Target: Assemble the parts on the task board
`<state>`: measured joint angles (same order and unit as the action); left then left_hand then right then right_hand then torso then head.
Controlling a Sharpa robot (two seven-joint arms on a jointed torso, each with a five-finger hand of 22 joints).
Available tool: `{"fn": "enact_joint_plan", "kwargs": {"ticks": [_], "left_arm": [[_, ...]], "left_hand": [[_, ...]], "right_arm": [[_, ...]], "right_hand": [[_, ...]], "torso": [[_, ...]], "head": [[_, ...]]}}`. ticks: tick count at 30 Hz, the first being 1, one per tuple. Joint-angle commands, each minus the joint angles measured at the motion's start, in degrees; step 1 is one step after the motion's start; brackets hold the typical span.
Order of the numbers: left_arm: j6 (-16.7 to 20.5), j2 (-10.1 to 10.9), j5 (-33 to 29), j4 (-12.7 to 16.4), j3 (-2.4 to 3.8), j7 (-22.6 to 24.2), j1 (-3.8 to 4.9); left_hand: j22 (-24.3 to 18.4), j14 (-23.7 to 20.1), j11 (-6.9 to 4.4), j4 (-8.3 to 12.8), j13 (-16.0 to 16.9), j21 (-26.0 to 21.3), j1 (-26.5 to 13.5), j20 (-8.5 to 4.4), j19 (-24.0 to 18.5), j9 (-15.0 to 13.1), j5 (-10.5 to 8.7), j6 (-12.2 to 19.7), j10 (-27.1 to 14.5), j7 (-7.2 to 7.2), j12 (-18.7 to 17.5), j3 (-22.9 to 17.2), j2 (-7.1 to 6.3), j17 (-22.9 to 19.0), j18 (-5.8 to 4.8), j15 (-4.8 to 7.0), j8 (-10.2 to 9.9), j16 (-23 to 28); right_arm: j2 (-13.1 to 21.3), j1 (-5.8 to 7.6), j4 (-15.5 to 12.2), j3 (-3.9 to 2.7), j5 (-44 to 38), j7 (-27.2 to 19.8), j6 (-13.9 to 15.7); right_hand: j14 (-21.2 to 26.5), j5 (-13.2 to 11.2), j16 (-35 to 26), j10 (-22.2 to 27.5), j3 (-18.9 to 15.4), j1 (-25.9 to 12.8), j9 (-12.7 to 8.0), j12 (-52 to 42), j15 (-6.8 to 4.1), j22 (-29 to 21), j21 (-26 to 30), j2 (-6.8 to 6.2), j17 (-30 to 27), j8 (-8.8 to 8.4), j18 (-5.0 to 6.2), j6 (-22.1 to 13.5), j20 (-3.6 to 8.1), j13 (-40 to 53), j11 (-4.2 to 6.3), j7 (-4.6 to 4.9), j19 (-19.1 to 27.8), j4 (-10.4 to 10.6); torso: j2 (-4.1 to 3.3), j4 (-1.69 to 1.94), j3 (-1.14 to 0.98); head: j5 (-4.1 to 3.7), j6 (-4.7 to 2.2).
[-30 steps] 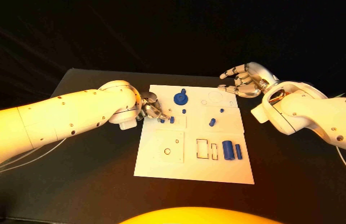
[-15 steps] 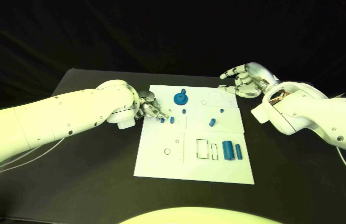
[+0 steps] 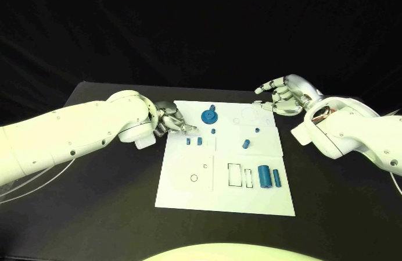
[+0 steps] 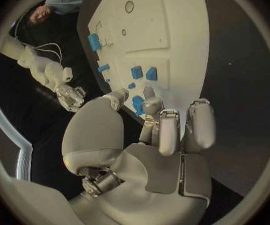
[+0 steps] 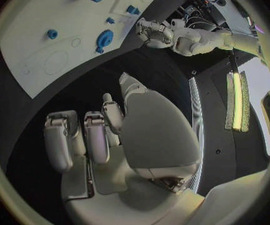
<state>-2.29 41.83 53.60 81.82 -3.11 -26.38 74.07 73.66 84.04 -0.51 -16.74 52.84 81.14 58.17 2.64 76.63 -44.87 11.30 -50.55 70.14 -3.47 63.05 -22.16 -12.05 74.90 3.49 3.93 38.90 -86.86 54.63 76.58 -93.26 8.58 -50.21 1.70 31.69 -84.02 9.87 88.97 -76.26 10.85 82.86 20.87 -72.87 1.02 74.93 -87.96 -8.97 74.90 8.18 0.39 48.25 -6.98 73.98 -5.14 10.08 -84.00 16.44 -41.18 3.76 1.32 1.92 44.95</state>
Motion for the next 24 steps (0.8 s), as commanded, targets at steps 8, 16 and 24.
{"fn": "enact_joint_plan", "kwargs": {"ticks": [8, 16, 24], "left_arm": [[15.1, -0.2, -0.9, 0.9, 0.05, 21.5, -0.05], [19.5, -3.1, 11.0, -0.1, -1.39, 29.0, -0.89], [16.7, -6.9, 21.9, -2.7, -2.69, 27.9, -1.19]], "left_hand": [[-23.1, -8.9, 6.04, 3.4, -16.3, -17.9, 17.0, 4.68, -20.8, 5.3, 1.03, 13.0, -21.3, -6.45, -16.2, -2.5, 0.73, -12.1, 5.54, -5.56, -6.7, 16.1], [-31.3, -21.0, 7.29, 4.9, -29.6, -27.0, 24.3, 6.16, -27.2, 14.4, 0.58, 10.9, -22.8, -6.93, -28.4, -6.9, -2.61, -29.5, 7.01, -6.76, -11.6, 28.9], [-31.3, -20.6, 7.57, 5.1, -33.4, -27.1, 24.7, 6.21, -26.8, 17.2, 0.48, 9.8, -23.5, -6.60, -31.6, -6.4, -3.34, -30.9, 6.97, -6.94, -13.0, 28.3]], "right_arm": [[0.2, -0.07, 0.4, 0.00, 0.0, -1.4, 0.2], [0.1, -0.16, 0.7, 0.01, 0.3, -2.2, 0.6], [-0.1, -0.25, 0.8, 0.03, 0.2, -2.5, 0.7]], "right_hand": [[-5.1, 0.4, -0.6, 1.0, 0.6, -0.5, -0.1, 1.3, -0.36, 12.6, 1.8, 0.08, 11.7, 0.46, 0.60, 0.5, 0.40, -1.4, 0.16, -0.11, -4.1, -0.2], [-3.9, 0.4, -2.8, 6.9, 2.1, -0.3, -0.1, 9.9, -0.76, 9.0, 7.4, -0.40, 8.0, 1.46, 1.93, 0.8, 0.75, -9.5, 0.54, -0.43, -1.3, -0.3], [-3.9, 0.4, -3.0, 7.9, 2.6, -0.3, -0.2, 11.9, -0.86, 8.6, 8.1, -0.59, 7.7, 1.71, 2.06, 0.6, 0.87, -11.4, 0.62, -0.50, -1.1, -0.3]], "torso": [[0.04, 0.09, 0.04], [0.04, 0.04, 0.04], [-0.09, -0.03, -0.02]], "head": [[-0.72, -0.79], [-1.10, -1.46], [-1.15, -1.79]]}}
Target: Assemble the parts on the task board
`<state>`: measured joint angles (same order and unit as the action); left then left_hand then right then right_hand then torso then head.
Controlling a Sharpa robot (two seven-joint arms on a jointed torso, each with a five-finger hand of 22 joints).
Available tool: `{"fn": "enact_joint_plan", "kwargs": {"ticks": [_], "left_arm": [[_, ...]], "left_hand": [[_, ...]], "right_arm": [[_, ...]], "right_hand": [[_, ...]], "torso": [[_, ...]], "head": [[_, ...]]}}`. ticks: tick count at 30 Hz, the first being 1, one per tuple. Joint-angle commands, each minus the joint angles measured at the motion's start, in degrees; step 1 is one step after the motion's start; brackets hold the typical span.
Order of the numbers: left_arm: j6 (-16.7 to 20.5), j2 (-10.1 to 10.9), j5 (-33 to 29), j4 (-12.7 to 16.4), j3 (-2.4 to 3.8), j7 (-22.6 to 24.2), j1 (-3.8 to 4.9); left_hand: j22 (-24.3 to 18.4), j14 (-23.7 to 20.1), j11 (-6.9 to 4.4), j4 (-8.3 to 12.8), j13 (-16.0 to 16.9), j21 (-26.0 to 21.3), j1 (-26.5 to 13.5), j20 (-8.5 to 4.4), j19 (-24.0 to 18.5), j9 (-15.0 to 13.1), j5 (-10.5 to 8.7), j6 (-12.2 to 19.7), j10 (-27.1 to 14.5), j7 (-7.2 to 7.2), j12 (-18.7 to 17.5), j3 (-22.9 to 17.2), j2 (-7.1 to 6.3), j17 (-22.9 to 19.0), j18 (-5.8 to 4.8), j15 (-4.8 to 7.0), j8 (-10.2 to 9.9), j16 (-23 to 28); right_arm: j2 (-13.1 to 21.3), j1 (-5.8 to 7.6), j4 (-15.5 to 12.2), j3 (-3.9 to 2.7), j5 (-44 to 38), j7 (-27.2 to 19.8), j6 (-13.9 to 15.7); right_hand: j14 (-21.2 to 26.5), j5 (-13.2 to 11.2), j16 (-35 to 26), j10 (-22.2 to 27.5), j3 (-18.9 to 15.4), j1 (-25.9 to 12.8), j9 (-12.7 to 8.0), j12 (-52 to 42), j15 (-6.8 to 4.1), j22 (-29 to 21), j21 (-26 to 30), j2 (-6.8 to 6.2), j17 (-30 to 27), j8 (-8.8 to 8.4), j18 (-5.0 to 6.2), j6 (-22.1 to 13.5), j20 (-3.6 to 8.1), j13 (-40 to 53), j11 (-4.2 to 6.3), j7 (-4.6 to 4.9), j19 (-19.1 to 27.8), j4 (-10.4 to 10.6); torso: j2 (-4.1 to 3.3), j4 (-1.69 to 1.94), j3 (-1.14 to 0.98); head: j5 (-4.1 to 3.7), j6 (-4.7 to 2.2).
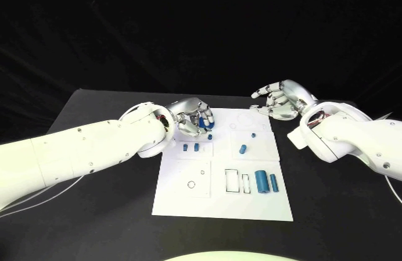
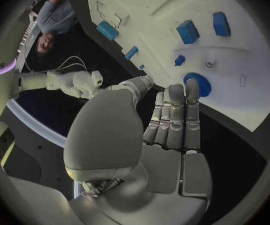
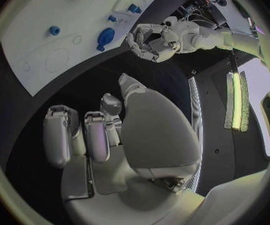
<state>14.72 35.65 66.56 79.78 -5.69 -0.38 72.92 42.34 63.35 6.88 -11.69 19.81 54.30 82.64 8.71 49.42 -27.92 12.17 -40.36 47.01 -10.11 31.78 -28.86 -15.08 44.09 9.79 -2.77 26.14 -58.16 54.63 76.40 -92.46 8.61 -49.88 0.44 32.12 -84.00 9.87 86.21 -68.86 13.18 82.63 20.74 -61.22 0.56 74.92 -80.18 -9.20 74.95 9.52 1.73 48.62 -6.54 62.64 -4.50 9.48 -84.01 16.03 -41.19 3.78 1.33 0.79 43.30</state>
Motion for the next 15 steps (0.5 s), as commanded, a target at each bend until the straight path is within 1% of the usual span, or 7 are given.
{"fn": "enact_joint_plan", "kwargs": {"ticks": [1, 3, 5, 9, 15], "left_arm": [[-1.1, -1.1, 10.1, -1.0, -0.23, 1.5, -0.06], [-2.5, -1.9, 12.2, -1.7, -0.42, 0.7, -0.08], [-3.5, -2.5, 13.9, -2.3, -0.54, 0.1, -0.09], [-5.0, -3.9, 16.4, -3.7, -0.71, -1.0, -0.11], [-6.8, -5.3, 17.9, -4.9, -0.77, -2.3, -0.11]], "left_hand": [[0.1, 0.1, 0.22, 0.0, -0.7, -0.3, 0.2, 0.18, 0.4, 0.4, -0.41, -0.5, -0.5, 0.03, -0.6, 0.4, -0.38, -0.2, 0.66, -0.27, -0.4, -0.5], [0.3, 1.0, 0.25, -0.2, -1.6, 0.1, 0.1, 0.24, 0.8, 1.1, -0.44, -1.2, -0.3, 0.10, -1.1, 0.9, -0.42, 0.0, 0.68, -0.31, -0.5, -1.8], [0.6, 2.2, 0.19, -0.3, -2.1, 0.4, 0.1, 0.23, 1.0, 1.5, -0.44, -1.6, 0.0, 0.22, -1.5, 1.2, -0.47, 1.1, 0.70, -0.27, -0.7, -3.4], [5.3, 4.9, 0.13, -0.5, -3.3, 4.5, 0.3, 0.20, 4.8, 2.6, -0.39, -2.6, 0.8, 0.29, -1.8, 1.9, -0.35, 4.5, -0.16, -0.25, -1.0, -7.8], [8.8, 6.6, 0.02, -0.6, -4.1, 7.4, 0.6, 0.12, 7.4, 3.3, -0.34, -3.4, 1.6, 0.53, -1.9, 2.0, -0.18, 6.7, -0.78, -0.16, -1.2, -10.7]], "right_arm": [[-0.1, -0.08, 0.0, 0.01, -0.1, -1.3, 0.2], [-0.2, -0.10, 0.0, 0.01, -0.2, -1.3, 0.2], [-0.2, -0.12, 0.0, 0.01, -0.2, -1.4, 0.3], [-0.3, -0.15, 0.0, 0.01, -0.2, -1.4, 0.3], [-0.3, -0.17, -0.1, 0.01, -0.2, -1.5, 0.4]], "right_hand": [[-3.9, 0.4, -0.4, 0.7, 0.4, -0.1, -0.1, 0.5, -0.41, 8.5, 0.4, -0.40, 7.5, 0.41, 0.73, 0.2, 0.44, -0.4, -0.02, 0.10, -1.1, 0.1], [-3.9, 0.4, -0.4, 0.9, 0.5, -0.1, -0.1, 0.8, -0.42, 8.5, 0.4, -0.42, 7.5, 0.44, 0.74, 0.2, 0.45, -0.7, -0.01, 0.10, -1.1, 0.1], [-3.9, 0.4, -0.4, 1.0, 0.5, -0.1, -0.1, 1.1, -0.43, 8.5, 0.4, -0.45, 7.5, 0.47, 0.73, 0.2, 0.46, -1.0, -0.01, 0.09, -1.1, 0.1], [-3.8, 0.4, -0.4, 1.3, 0.6, -0.1, -0.1, 1.6, -0.44, 8.4, 0.6, -0.48, 7.4, 0.50, 0.76, 0.1, 0.47, -1.4, 0.00, 0.09, -1.1, 0.1], [-3.8, 0.4, -0.6, 2.4, 0.9, -0.2, -0.1, 3.6, -0.48, 8.3, 0.8, -0.62, 7.3, 0.66, 0.79, 0.0, 0.52, -3.4, 0.04, 0.06, -1.0, 0.1]], "torso": [[-0.10, -0.07, -0.03], [-0.12, -0.07, -0.05], [-0.14, -0.08, -0.07], [-0.08, 0.00, -0.06], [-0.16, -0.14, -0.10]], "head": [[0.00, -0.15], [-0.04, -0.20], [-0.09, -0.23], [-0.18, -0.17], [-0.22, -0.16]]}}
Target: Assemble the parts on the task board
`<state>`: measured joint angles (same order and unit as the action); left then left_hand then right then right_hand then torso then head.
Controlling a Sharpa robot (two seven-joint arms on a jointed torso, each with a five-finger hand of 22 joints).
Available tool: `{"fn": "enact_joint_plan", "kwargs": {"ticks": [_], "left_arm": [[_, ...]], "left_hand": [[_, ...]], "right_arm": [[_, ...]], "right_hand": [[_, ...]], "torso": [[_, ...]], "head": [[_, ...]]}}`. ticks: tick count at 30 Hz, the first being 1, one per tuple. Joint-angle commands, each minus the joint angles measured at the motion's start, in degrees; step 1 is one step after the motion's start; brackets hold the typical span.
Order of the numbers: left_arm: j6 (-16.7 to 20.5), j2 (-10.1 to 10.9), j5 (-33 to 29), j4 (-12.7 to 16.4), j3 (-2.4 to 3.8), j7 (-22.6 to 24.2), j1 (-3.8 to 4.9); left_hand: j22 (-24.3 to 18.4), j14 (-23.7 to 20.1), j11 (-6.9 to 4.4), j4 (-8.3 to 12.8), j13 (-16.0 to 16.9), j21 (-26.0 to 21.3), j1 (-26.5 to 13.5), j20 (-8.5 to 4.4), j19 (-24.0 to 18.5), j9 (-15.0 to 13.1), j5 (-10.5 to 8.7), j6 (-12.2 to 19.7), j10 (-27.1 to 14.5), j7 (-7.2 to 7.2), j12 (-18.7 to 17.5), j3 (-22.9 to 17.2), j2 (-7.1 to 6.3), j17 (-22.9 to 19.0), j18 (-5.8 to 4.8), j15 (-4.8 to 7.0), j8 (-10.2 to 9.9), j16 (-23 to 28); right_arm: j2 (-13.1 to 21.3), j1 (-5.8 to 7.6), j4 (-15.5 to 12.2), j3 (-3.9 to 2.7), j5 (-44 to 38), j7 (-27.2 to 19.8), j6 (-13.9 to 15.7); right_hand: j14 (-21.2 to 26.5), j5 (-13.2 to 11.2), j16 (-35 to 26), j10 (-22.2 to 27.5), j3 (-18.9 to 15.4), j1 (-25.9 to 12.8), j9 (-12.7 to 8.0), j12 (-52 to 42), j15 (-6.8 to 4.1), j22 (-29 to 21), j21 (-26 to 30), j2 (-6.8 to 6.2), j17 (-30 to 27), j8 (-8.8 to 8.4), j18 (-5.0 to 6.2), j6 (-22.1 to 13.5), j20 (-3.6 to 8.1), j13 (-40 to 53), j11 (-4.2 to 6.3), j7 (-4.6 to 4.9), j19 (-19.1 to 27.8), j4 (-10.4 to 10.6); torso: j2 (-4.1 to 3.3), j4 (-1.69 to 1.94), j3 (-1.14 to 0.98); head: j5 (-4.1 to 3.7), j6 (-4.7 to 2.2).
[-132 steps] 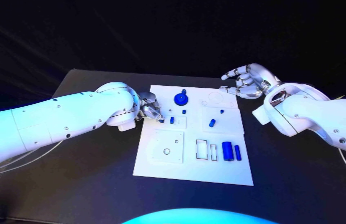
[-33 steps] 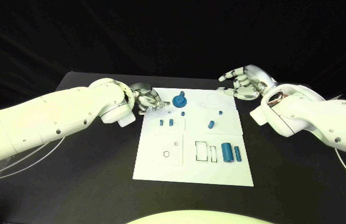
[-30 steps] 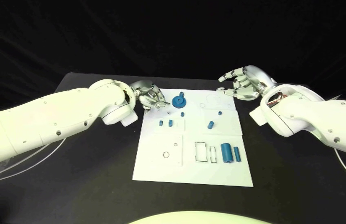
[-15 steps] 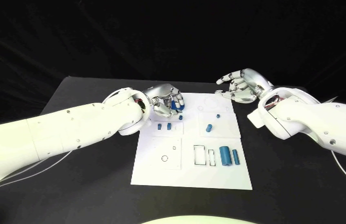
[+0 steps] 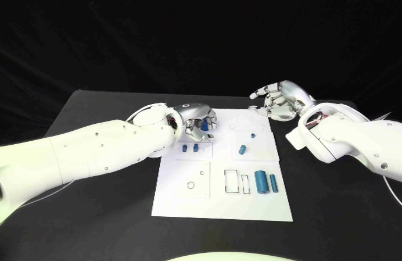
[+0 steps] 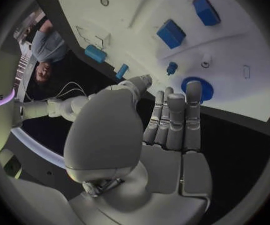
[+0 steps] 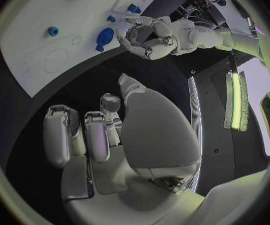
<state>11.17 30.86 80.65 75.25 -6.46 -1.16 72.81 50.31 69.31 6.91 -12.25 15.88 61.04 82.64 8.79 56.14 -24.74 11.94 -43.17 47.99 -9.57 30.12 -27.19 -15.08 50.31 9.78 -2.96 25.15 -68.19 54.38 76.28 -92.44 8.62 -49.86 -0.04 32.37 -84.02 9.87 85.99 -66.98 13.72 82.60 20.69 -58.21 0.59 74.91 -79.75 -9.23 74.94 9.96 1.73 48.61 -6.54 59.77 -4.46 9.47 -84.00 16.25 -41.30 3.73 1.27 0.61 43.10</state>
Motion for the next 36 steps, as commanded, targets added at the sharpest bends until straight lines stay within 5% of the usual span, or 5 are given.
{"fn": "enact_joint_plan", "kwargs": {"ticks": [1, 36], "left_arm": [[-3.7, -0.7, 4.0, -0.7, 0.00, -1.8, 0.00], [-7.4, -3.8, 5.2, -4.7, -0.02, -4.3, -0.37]], "left_hand": [[1.8, 1.1, -0.05, -0.1, -0.4, 1.6, 0.7, 0.01, 1.4, 0.4, -0.14, -0.9, 0.8, 0.04, -0.4, 0.4, -0.18, 1.1, -0.94, 0.06, -0.3, -1.5], [8.2, 3.5, -0.88, 1.2, -2.3, 7.1, 3.1, -0.59, 5.2, 2.5, -0.21, -4.3, 4.6, 0.34, -0.4, -2.9, 0.98, 3.8, -1.95, 0.78, -1.2, -6.4]], "right_arm": [[-0.1, -0.05, -0.1, 0.00, -0.2, -1.0, 0.2], [0.0, -0.05, -0.6, -0.01, -0.3, -1.0, 0.4]], "right_hand": [[-3.8, 0.4, -0.4, 0.7, 0.5, -0.2, -0.1, 1.0, -0.51, 8.3, 0.4, -0.62, 7.2, 0.25, 0.80, 0.0, 0.53, -0.9, 0.00, 0.07, -1.0, -0.1], [-3.8, 0.3, -0.5, 1.0, 0.7, -0.4, -0.1, 1.9, -0.54, 8.2, 0.6, -0.70, 7.2, 0.38, 0.82, 0.0, 0.57, -1.9, 0.02, 0.04, -1.0, -0.1]], "torso": [[-0.04, -0.05, -0.05], [0.01, 0.10, 0.03]], "head": [[-0.09, 0.08], [-0.82, 0.90]]}}
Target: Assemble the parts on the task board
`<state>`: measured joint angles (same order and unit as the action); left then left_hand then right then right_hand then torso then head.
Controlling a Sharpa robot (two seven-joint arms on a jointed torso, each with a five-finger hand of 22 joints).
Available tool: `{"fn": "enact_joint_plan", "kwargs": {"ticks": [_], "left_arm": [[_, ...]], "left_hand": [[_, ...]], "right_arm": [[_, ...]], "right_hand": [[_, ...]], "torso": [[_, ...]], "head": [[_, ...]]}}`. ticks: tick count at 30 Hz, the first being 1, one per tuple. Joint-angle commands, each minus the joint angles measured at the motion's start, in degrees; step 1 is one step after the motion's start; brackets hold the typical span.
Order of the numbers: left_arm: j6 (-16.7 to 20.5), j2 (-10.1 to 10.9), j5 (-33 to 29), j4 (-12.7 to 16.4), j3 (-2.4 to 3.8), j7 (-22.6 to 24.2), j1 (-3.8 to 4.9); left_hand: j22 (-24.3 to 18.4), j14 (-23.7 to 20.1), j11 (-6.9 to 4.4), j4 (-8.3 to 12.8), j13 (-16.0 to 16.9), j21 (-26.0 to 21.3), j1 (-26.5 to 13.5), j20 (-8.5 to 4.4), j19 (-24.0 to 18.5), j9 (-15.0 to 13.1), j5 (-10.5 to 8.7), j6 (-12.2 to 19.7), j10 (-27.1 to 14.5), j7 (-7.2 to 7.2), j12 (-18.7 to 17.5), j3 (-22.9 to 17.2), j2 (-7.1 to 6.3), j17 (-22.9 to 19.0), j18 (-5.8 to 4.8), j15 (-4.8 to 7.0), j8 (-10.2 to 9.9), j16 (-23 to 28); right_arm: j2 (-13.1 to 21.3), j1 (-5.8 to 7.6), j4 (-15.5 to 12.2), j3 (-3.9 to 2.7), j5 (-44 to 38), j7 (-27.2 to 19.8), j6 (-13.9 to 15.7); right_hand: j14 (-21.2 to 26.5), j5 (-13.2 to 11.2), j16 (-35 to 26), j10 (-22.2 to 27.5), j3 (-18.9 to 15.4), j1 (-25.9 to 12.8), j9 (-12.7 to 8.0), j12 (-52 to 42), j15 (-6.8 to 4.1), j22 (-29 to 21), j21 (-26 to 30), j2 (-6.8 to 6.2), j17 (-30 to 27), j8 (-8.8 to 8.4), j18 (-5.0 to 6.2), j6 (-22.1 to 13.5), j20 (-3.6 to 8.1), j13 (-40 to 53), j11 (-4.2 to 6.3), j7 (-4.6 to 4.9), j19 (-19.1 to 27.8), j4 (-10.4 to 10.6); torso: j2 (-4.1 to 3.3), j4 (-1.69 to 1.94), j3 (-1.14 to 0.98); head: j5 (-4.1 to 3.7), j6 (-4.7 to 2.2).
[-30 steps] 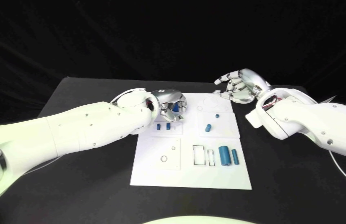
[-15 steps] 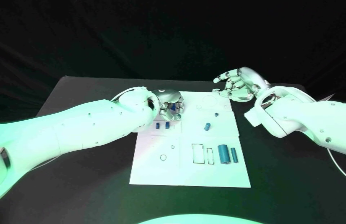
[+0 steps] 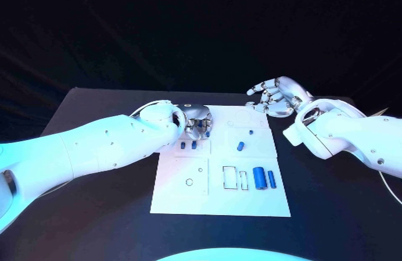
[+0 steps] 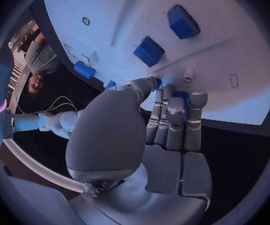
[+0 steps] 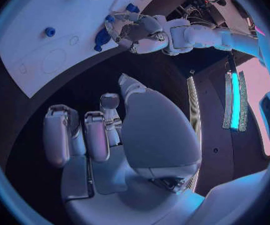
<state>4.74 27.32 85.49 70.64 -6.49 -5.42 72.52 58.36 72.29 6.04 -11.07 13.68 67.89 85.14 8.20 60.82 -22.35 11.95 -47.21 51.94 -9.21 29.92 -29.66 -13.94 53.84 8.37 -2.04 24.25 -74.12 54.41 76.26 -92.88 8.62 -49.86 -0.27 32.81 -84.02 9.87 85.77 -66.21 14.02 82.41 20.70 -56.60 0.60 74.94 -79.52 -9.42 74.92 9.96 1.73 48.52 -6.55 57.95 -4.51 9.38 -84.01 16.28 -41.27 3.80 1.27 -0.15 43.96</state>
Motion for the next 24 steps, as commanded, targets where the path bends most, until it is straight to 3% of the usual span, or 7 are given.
{"fn": "enact_joint_plan", "kwargs": {"ticks": [1, 19, 24], "left_arm": [[-1.0, -0.3, 0.3, -0.1, 0.01, 0.0, -0.09], [-1.5, -0.9, -0.4, -0.5, -0.01, 0.4, -0.38], [-1.8, -0.9, -0.5, -0.5, -0.01, 0.2, -0.39]], "left_hand": [[0.3, 0.6, -0.04, 0.1, -0.1, 0.4, 0.6, -0.01, 0.6, 0.2, -0.22, -0.3, 0.7, -0.01, -0.2, -0.5, -0.12, 0.3, -0.58, -0.13, -0.3, -0.5], [2.1, 1.7, -0.25, 0.4, -0.4, 1.8, 0.3, -0.17, 1.8, 0.6, -0.31, -0.7, 1.6, 0.06, -0.3, -1.0, -0.14, 1.7, -0.91, 0.05, -0.8, -1.8], [3.3, 2.8, -0.65, 1.0, -0.5, 2.8, 0.5, -0.36, 2.7, 0.8, -0.33, -2.0, 2.9, 0.35, -0.2, -1.7, 0.47, 3.0, -1.13, 0.37, -0.6, -2.8]], "right_arm": [[0.0, -0.03, -0.1, -0.01, -0.3, -0.8, 0.0], [0.0, -0.03, -0.3, -0.01, -0.3, -0.7, -0.1], [0.0, -0.03, -0.3, -0.01, -0.3, -0.7, -0.1]], "right_hand": [[-3.8, 0.3, -0.2, 0.3, 0.4, -0.2, -0.1, 0.3, -0.55, 8.2, 0.3, -0.51, 7.2, 0.39, 0.83, 0.1, 0.58, 0.0, 0.08, 0.13, -1.0, -0.1], [-3.8, 0.3, -0.2, 0.3, 0.4, -0.2, -0.1, 0.3, -0.55, 8.2, 0.3, -0.51, 7.2, 0.39, 0.83, 0.1, 0.58, 0.0, 0.08, 0.13, -1.0, -0.1], [-3.8, 0.3, -0.2, 0.3, 0.4, -0.2, -0.1, 0.3, -0.55, 8.2, 0.3, -0.51, 7.2, 0.39, 0.83, 0.1, 0.58, 0.0, 0.08, 0.13, -1.0, -0.1]], "torso": [[-0.05, 0.03, 0.02], [0.05, 0.04, -0.03], [0.08, 0.03, -0.01]], "head": [[-0.09, 0.05], [-0.23, 0.48], [-0.25, 0.47]]}}
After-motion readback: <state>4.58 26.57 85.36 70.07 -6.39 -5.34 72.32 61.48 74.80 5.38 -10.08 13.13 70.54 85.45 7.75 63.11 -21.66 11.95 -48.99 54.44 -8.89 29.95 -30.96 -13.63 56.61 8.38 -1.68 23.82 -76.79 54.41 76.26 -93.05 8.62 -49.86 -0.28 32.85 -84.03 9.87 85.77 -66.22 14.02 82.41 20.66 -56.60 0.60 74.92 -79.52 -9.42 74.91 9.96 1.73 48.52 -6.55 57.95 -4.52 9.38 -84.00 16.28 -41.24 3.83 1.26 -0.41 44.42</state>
